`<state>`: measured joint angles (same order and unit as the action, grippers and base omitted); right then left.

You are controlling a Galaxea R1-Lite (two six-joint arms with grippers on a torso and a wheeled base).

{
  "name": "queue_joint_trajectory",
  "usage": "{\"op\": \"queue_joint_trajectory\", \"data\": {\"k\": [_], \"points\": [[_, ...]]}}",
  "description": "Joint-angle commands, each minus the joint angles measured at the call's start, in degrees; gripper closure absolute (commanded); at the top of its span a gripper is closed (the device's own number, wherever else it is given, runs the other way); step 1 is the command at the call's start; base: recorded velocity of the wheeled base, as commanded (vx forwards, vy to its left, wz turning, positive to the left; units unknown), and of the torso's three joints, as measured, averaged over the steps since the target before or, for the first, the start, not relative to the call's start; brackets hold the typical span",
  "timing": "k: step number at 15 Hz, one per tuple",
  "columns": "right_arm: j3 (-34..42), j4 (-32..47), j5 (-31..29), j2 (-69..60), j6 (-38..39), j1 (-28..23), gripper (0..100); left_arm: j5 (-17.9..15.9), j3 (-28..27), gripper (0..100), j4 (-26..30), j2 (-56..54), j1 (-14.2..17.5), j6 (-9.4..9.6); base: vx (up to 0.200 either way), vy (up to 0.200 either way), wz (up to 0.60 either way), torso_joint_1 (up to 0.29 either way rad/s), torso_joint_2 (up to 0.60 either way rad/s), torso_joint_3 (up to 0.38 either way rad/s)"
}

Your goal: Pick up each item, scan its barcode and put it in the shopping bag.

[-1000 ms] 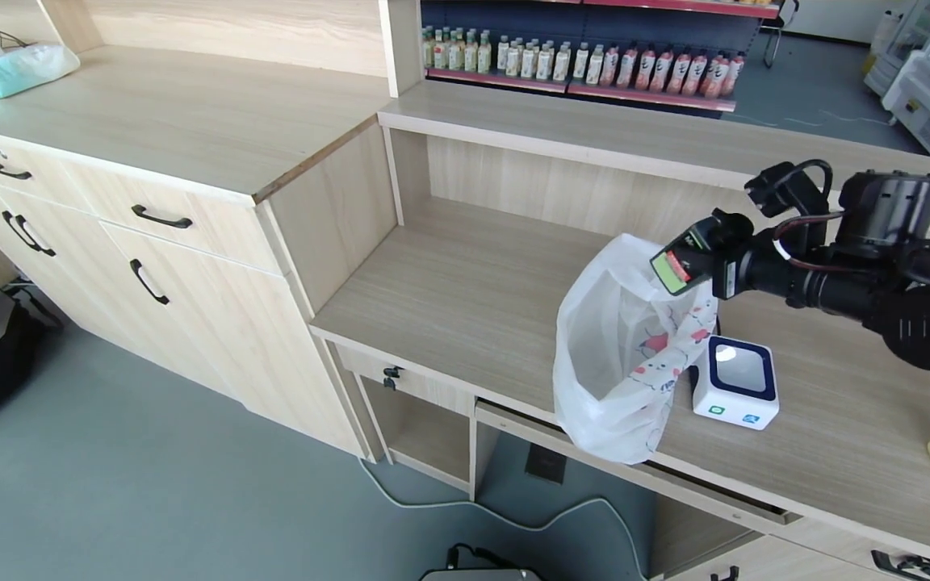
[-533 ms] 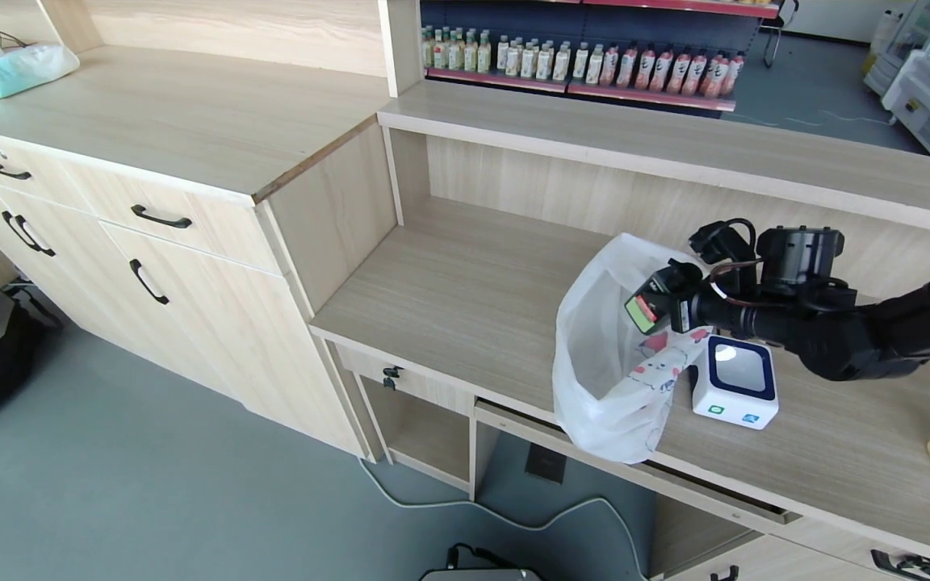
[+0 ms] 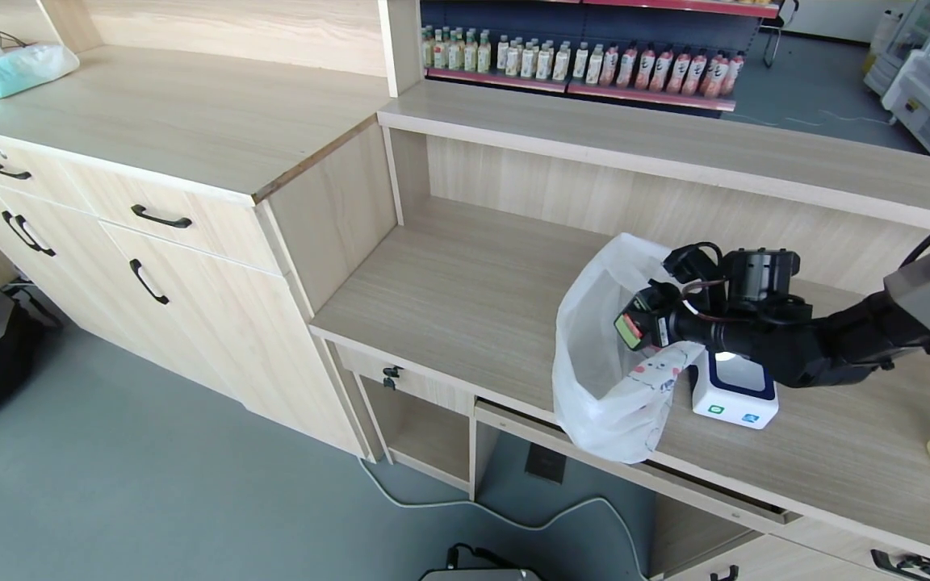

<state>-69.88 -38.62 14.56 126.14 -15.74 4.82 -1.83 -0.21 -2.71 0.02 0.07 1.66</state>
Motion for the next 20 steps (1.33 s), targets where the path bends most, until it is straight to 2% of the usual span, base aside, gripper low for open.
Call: {"op": "queue_joint_trajectory", "data": {"k": [1,9,10,14,16,20], "points": [[0.18,0.04,-0.05,0.95,0.09,0.02,100,-0.02,0.03,0,-0.02,-0.02,0.01,0.01,0.0,0.0,0.0,0.0,0.0,0.0],[1.41,-0.05,-0.05,1.74,0.18,0.19,100,-0.02,0.03,0,-0.02,-0.02,0.01,0.01,0.0,0.0,0.0,0.0,0.0,0.0],[1.94,-0.14,-0.05,1.74,0.09,0.11,0,-0.02,-0.06,0,-0.02,-0.02,0.01,0.01,0.0,0.0,0.0,0.0,0.0,0.0],[1.5,-0.14,-0.05,-0.54,1.24,0.11,0,-0.02,0.03,0,-0.02,-0.02,0.01,0.01,0.0,0.0,0.0,0.0,0.0,0.0],[3.87,0.3,0.03,-7.92,1.41,0.19,0,-0.02,0.03,0,-0.02,-0.02,0.01,0.01,0.0,0.0,0.0,0.0,0.0,0.0],[19.78,2.76,-0.05,-33.85,0.8,-3.67,0,-0.02,0.03,0,-0.02,-0.02,0.01,0.01,0.0,0.0,0.0,0.0,0.0,0.0]]}}
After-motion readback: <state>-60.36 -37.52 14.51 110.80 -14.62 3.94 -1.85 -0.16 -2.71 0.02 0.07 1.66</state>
